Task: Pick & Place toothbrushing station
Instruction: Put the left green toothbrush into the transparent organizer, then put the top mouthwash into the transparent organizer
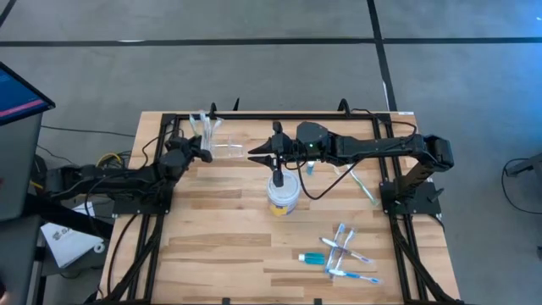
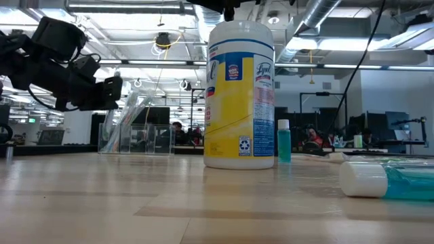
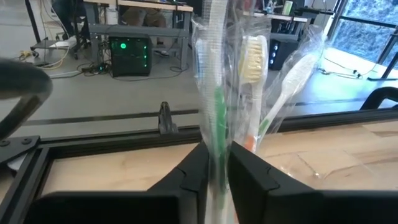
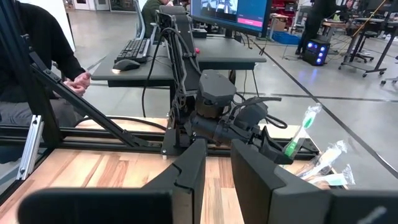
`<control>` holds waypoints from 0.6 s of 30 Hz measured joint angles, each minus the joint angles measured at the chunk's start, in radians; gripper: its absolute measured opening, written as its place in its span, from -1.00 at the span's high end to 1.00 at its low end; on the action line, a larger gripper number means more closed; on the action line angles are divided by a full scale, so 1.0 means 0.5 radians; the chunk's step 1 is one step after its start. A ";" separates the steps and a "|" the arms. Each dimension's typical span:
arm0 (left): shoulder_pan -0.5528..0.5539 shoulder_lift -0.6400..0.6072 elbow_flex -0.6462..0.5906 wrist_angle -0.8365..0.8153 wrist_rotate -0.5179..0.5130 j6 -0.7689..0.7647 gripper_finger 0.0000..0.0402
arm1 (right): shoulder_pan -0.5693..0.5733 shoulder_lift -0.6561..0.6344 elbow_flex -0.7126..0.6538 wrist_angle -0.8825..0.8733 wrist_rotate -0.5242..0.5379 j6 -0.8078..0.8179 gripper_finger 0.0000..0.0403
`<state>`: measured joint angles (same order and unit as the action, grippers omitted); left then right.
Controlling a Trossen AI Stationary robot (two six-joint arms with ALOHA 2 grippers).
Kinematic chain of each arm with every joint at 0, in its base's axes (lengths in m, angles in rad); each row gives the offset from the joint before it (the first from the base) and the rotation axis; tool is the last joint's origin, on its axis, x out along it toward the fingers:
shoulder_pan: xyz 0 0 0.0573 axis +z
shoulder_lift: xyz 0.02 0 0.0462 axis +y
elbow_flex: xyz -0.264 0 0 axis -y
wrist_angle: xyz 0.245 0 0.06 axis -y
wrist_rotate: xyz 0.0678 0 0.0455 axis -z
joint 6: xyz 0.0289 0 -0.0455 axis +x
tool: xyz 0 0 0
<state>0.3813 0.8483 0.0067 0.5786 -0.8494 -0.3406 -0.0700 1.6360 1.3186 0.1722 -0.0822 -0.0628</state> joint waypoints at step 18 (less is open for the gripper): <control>0.000 0.101 -0.001 0.111 -0.001 -0.018 0.60 | -0.001 0.000 0.000 0.000 0.000 0.000 0.66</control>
<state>0.3813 0.8989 0.0063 0.6339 -0.8497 -0.3496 -0.0704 1.6360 1.3186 0.1722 -0.0822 -0.0628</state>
